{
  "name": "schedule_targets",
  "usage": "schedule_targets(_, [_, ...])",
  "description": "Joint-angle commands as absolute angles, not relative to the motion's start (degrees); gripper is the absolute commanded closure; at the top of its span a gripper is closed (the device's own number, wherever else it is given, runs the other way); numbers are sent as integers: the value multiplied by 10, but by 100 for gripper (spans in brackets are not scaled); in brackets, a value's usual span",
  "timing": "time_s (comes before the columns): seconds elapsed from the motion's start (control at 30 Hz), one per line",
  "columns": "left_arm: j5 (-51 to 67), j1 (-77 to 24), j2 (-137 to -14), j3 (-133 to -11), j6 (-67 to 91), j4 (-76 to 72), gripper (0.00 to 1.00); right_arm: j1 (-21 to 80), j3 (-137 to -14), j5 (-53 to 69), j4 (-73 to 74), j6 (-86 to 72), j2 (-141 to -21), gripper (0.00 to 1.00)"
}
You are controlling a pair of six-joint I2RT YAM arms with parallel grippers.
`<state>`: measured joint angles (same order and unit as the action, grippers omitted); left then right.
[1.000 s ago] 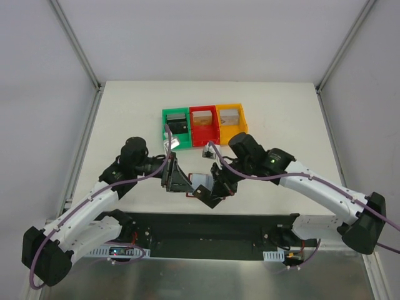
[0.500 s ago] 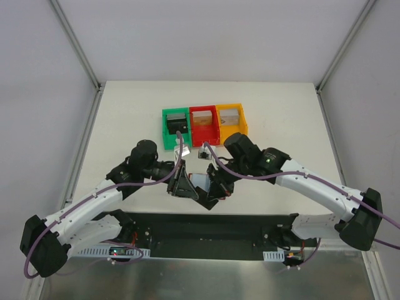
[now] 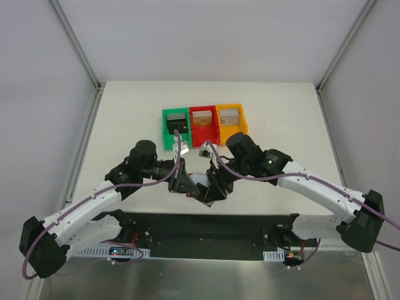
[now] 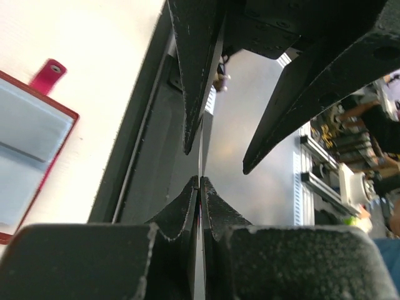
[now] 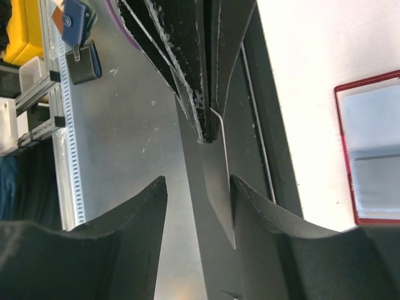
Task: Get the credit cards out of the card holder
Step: Place the credit card in the storage box.
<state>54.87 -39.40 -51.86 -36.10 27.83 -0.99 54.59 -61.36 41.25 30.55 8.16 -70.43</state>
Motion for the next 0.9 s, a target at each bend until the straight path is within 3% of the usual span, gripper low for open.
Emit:
schedule_targets(0.0, [481,-396,-482,-367,271,-31,100,517,-578,420,221,34,-647,51])
schedule_targets(0.17, [406,-391,-440,-328,315,-87,100,418,-434,406,13,-117,-547,51])
schedule_targets(0.33, [346,-384,-376,-221,420,-319,100,410,-358,362,-102,-189,-498,51])
schedule_targets(0.63, [355,-385,-396,-177,487,-475,100,410,-309,339,-228,-252,-507,49])
schedule_targets(0.87, [357,-385,-391,-171,487,-484,100,412,-304,367,-312,-294,-529,55])
